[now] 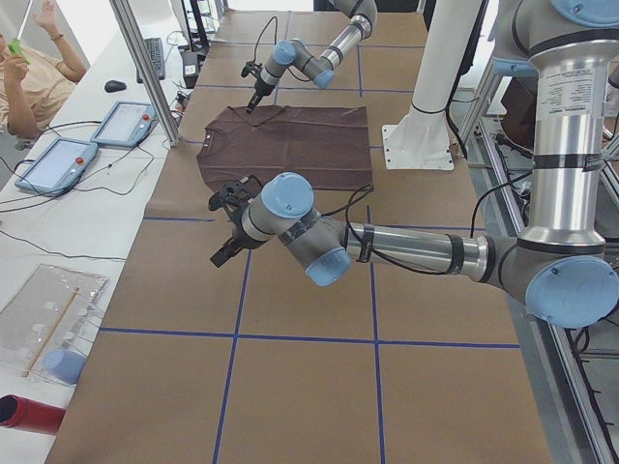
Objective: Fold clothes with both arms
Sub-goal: 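Grasp the sleeve with the right gripper and fold it inward onto the shirt, then release the sleeve and withdraw the right gripper while the left arm approaches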
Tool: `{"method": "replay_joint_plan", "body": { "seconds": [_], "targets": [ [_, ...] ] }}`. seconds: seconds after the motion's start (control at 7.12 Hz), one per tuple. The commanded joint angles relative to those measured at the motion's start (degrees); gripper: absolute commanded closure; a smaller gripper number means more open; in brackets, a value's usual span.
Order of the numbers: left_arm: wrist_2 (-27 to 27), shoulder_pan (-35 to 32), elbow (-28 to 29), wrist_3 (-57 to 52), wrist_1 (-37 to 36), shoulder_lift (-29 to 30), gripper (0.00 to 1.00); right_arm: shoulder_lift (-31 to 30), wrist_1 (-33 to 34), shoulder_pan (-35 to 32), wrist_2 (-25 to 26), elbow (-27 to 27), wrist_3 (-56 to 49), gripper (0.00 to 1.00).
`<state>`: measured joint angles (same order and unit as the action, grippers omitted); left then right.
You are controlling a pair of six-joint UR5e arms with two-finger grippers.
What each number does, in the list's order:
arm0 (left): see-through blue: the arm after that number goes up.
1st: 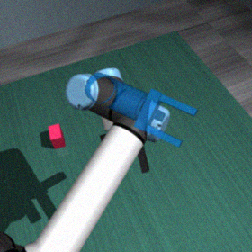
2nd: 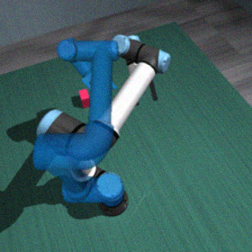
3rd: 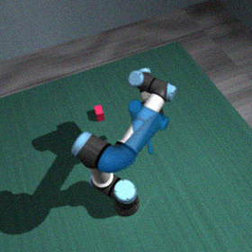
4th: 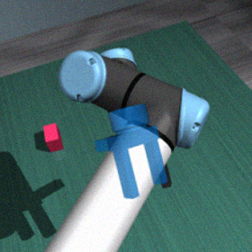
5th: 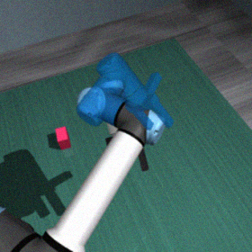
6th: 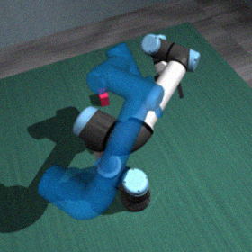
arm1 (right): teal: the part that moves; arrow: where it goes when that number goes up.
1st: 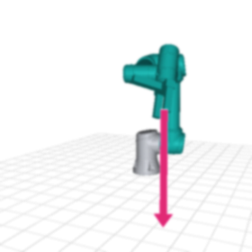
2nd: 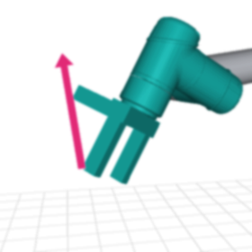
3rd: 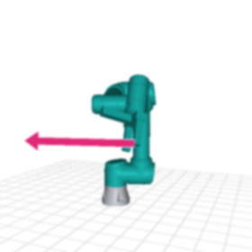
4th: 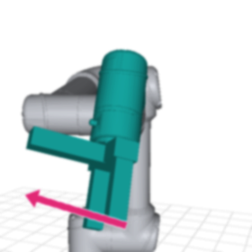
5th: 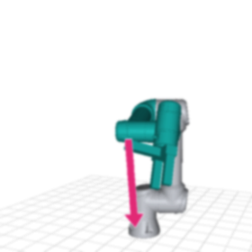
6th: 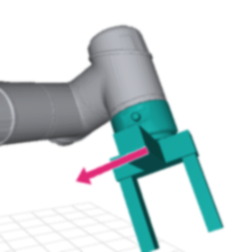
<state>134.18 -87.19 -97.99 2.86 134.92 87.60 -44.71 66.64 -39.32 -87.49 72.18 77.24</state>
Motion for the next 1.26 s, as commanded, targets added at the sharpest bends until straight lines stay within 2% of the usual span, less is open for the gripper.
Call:
{"method": "replay_joint_plan", "body": {
  "seconds": [0.0, 0.14, 0.28, 0.42, 0.56, 0.7, 0.84, 0.98, 1.12],
  "targets": [
    [0.9, 0.35, -0.53, 0.92, 2.25, 0.81, 0.0, -0.28, 5.73, -7.56, -12.9, 4.51, -8.89, 0.0],
    [2.91, 2.53, 0.34, 3.01, 6.36, 0.99, 0.0, -3.16, 11.61, -12.22, -20.28, 11.34, -16.34, 0.0],
    [2.76, 6.29, 1.04, 9.99, 6.14, 4.56, 0.0, -7.28, 14.28, -17.14, -26.7, 17.5, -22.07, 0.0],
    [3.1, 7.81, 0.88, 17.98, 6.31, 8.69, 0.0, -11.75, 14.22, -22.32, -32.25, 20.6, -27.87, 0.0],
    [2.06, 12.35, 1.57, 24.07, 6.06, 11.77, 0.0, -16.76, 13.78, -27.77, -39.96, 22.03, -37.33, 0.0],
    [-3.86, 17.96, 2.97, 25.26, 5.7, 12.94, 0.0, -21.07, 13.86, -32.61, -45.43, 24.22, -42.99, 0.0],
    [-10.01, 22.63, 5.68, 34.06, 5.79, 17.21, 0.0, -26.68, 13.87, -35.53, -47.14, 26.85, -48.27, 0.0],
    [-15.56, 26.16, 8.32, 40.85, 5.79, 19.6, 0.01, -31.96, 13.78, -37.56, -46.64, 28.53, -53.19, 0.0],
    [-23.36, 30.28, 11.39, 44.13, 5.79, 20.84, 0.01, -34.54, 13.69, -38.54, -46.46, 30.02, -54.55, 0.0]
  ]
}}
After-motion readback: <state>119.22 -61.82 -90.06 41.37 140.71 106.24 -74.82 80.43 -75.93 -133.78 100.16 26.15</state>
